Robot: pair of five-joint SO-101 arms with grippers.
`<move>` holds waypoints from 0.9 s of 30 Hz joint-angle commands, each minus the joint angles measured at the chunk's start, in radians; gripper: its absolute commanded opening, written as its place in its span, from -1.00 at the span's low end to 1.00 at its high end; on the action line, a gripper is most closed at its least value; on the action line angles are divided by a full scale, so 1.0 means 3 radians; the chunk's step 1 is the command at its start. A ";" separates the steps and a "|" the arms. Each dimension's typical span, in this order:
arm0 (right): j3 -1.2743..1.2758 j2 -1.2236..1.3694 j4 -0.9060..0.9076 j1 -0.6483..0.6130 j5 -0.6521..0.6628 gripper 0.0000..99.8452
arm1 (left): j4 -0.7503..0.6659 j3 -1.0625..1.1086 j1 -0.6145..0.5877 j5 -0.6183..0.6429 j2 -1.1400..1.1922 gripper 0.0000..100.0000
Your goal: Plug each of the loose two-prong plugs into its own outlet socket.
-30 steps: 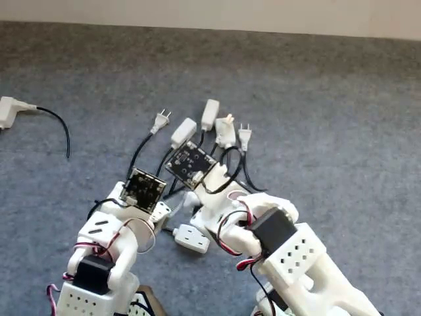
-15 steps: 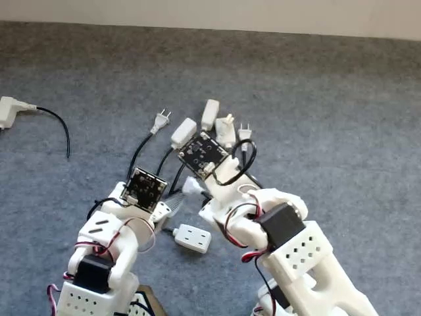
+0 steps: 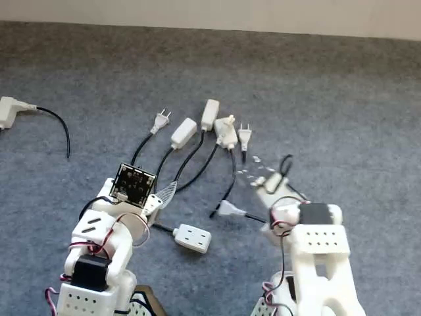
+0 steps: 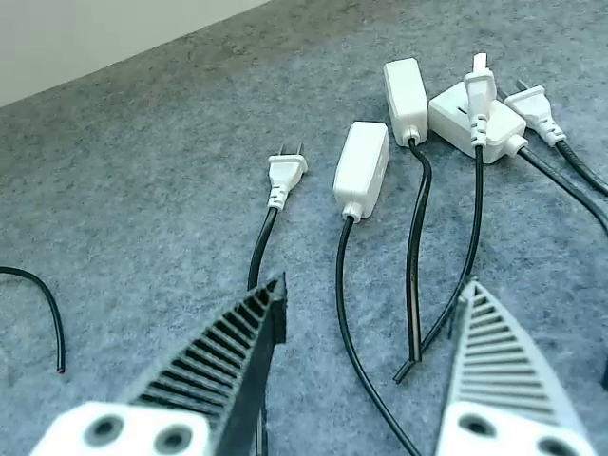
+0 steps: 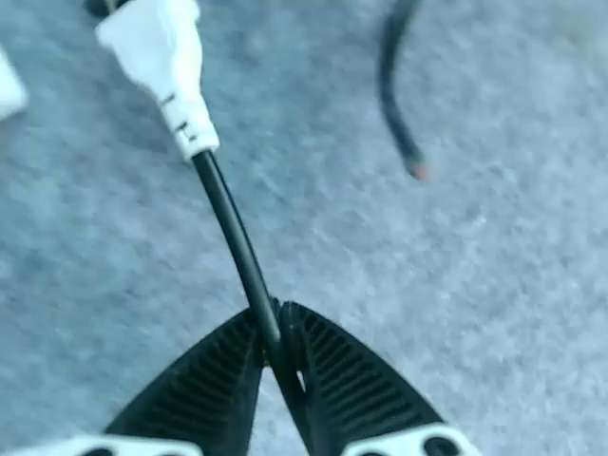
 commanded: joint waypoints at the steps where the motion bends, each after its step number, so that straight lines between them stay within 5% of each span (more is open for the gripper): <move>1: -0.0023 -0.0049 -0.0033 0.0427 0.0435 -0.99 | -0.0061 -0.0013 -0.0028 -0.0010 -0.0023 -0.45; 10: -0.0146 -0.0054 0.0049 0.0657 0.0629 -0.98 | -0.0107 0.0043 -0.0013 -0.0010 -0.0023 -0.45; 15: -0.0141 -0.0049 0.0345 0.0355 0.0624 -0.97 | -0.0107 0.0043 -0.0013 -0.0010 -0.0023 -0.45; 23: -0.0811 0.0560 0.0867 -0.0192 0.0619 -0.45 | -0.0102 0.0095 0.0074 -0.0010 -0.0023 -0.45; 27: -0.1562 0.1348 0.0903 -0.0197 0.0527 -0.41 | -0.0097 0.0095 0.0084 -0.0015 -0.0023 -0.45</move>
